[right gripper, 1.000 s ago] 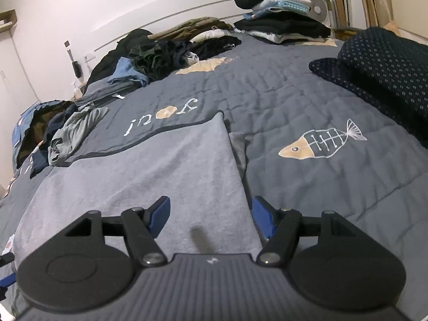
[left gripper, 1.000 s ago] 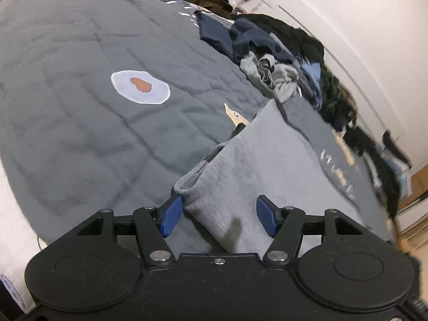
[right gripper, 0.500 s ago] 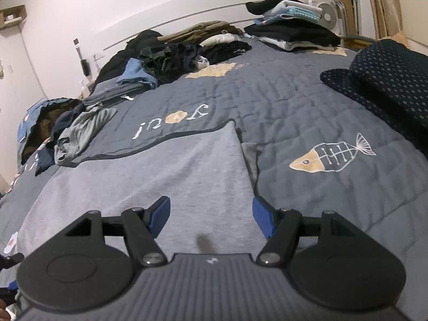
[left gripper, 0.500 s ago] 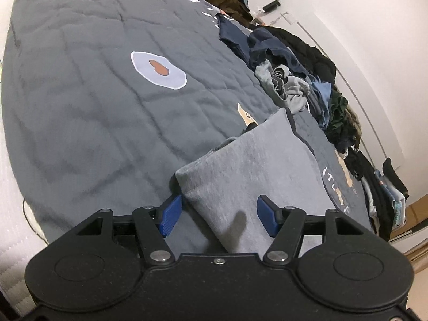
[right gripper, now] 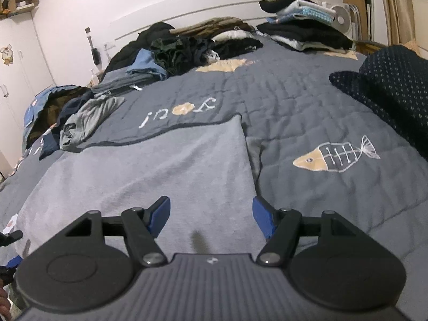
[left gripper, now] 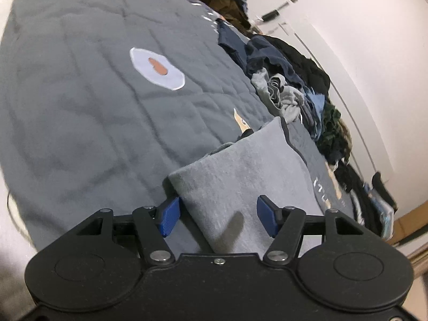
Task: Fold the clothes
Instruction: 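Grasp the folded sweatshirt corner with the left gripper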
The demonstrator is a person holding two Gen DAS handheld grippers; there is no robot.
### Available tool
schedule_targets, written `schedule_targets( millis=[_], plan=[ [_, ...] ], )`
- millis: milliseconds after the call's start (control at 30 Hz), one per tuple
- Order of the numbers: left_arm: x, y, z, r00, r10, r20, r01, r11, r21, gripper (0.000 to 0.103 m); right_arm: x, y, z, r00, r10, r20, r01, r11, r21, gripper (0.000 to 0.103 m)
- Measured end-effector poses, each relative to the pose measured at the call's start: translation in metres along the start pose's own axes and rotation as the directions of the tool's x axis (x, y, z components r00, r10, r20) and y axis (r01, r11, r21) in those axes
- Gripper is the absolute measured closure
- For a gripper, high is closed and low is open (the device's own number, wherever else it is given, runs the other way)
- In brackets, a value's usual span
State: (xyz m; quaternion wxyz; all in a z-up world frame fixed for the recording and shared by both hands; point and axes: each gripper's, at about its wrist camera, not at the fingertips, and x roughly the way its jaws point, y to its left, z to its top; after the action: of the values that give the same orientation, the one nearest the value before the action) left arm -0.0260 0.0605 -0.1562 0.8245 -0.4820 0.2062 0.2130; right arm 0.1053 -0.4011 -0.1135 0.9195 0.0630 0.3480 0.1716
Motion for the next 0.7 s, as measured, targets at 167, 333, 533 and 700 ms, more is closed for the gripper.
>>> schedule_targets(
  millis=[167, 333, 533, 700],
  plan=[
    [0.004, -0.007, -0.006, 0.999, 0.020, 0.026, -0.021, 0.999, 0.046, 0.042, 0.000, 0.007, -0.001, 1.000, 0.026, -0.005, -0.026, 0.999, -0.030, 0.036],
    [0.014, -0.012, 0.003, 0.999, 0.021, 0.038, -0.023, 0.999, 0.041, 0.061, -0.005, 0.017, 0.000, 0.998, 0.055, 0.019, -0.053, 0.996, -0.078, 0.036],
    [0.015, -0.018, 0.008, 1.000, -0.002, 0.028, 0.000, 0.998, 0.069, 0.092, -0.007, 0.016, 0.002, 0.997, 0.068, 0.021, -0.067, 0.996, -0.056, 0.036],
    [0.003, -0.040, 0.010, 0.997, -0.057, 0.050, 0.048, 0.984, 0.174, 0.093, -0.013, 0.014, 0.006, 0.996, 0.081, 0.034, -0.080, 0.996, -0.027, 0.036]
  ],
)
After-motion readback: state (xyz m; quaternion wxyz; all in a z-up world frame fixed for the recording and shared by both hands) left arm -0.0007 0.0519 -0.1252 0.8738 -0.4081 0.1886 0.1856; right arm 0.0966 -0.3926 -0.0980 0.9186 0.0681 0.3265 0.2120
